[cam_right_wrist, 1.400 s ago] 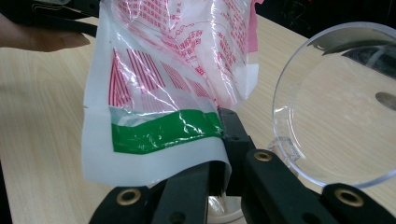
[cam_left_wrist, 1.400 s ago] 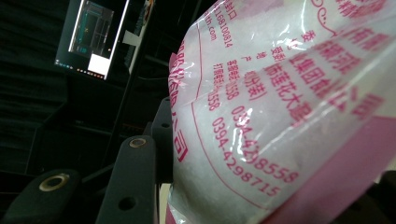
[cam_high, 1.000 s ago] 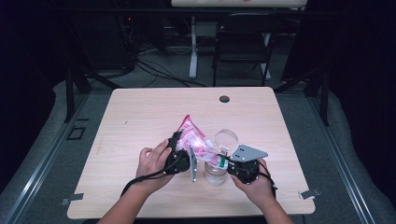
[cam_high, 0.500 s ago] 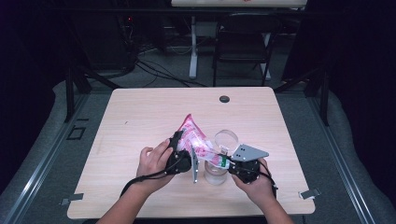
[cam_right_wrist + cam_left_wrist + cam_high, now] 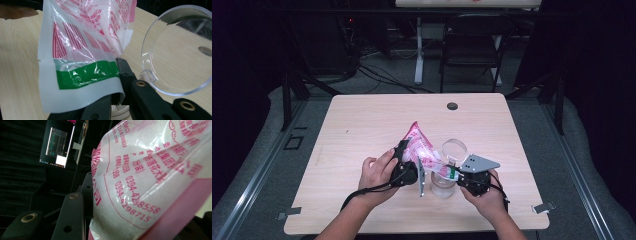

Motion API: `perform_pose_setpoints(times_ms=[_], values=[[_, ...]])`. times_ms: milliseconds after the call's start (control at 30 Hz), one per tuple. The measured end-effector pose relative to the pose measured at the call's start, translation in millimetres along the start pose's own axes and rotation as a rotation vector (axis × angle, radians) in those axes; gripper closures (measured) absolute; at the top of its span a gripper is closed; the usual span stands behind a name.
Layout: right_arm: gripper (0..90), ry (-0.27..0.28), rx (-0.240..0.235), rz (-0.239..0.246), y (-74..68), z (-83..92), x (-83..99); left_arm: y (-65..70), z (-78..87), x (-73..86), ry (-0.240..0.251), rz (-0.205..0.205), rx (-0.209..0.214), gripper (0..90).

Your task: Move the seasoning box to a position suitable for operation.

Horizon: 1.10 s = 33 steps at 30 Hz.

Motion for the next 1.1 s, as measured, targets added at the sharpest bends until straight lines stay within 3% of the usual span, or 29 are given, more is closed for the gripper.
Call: perform_pose_setpoints(times_ms=[1100], values=[[89.5, -0.002, 0.004, -0.001, 0.4, 0.0, 0.4, -2.3, 1.9, -2.9, 0.004, -0.02, -0.017, 60.7]])
Point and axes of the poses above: each handheld gripper's, and its own axes: z roughly backward along the jaws, x roughly out of its underside, y roughly to its right, the point moved 2 cm from there along -z, roughly forward along the jaws, and after that the axes turned 7 degrees about x, right-handed, at the moved point
